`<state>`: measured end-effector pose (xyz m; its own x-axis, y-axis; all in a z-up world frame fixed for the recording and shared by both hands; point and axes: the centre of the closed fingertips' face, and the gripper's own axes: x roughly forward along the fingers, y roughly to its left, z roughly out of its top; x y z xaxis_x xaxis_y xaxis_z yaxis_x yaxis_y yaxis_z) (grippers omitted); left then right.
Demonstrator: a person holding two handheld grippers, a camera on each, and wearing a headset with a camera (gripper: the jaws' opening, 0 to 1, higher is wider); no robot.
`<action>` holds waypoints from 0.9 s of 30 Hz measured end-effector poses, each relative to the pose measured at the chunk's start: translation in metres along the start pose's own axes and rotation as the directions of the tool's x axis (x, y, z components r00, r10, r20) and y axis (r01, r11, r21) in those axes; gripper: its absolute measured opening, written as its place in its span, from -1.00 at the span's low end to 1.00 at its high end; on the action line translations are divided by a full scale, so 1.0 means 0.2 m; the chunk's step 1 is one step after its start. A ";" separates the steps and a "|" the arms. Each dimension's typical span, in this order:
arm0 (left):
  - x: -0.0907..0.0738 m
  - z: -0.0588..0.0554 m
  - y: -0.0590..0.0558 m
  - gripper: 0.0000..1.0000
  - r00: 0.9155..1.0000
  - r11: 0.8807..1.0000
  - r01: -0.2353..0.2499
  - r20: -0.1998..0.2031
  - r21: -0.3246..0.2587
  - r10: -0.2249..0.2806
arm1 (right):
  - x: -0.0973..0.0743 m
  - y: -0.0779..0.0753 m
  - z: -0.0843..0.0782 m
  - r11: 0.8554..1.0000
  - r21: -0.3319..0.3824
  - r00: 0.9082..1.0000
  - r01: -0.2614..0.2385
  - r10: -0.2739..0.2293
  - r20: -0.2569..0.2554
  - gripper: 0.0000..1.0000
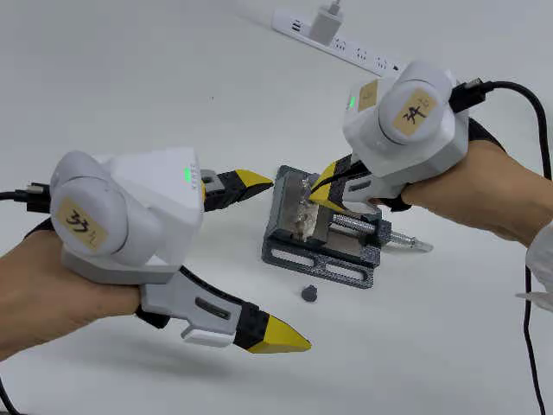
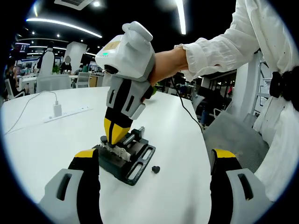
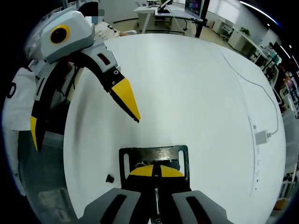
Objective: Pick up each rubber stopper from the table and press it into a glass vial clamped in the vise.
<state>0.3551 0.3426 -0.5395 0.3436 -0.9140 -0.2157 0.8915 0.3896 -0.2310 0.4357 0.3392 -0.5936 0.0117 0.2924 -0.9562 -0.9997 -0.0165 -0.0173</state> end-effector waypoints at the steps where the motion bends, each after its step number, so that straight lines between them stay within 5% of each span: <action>1: 0.00 0.00 0.00 0.98 1.000 1.000 -0.001 -0.001 0.002 0.001 | 0.00 0.00 0.00 1.000 0.001 1.000 -0.002 0.002 -0.007 -1.00; 14: -0.01 0.04 -0.03 0.98 1.000 0.999 -0.001 -0.020 0.036 0.002 | -0.02 0.03 0.01 0.999 0.020 0.999 0.043 -0.043 0.016 -1.00; 27: -0.06 0.02 -0.05 0.98 0.999 0.999 -0.019 -0.046 0.040 0.021 | -0.02 0.01 0.00 0.993 0.088 0.987 0.080 -0.092 0.131 -1.00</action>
<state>0.3430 0.3479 -0.5305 0.3482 -0.8994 -0.2643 0.8960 0.4022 -0.1883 0.4345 0.3372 -0.5897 0.1004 0.4156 -0.9040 -0.9935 0.0909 -0.0685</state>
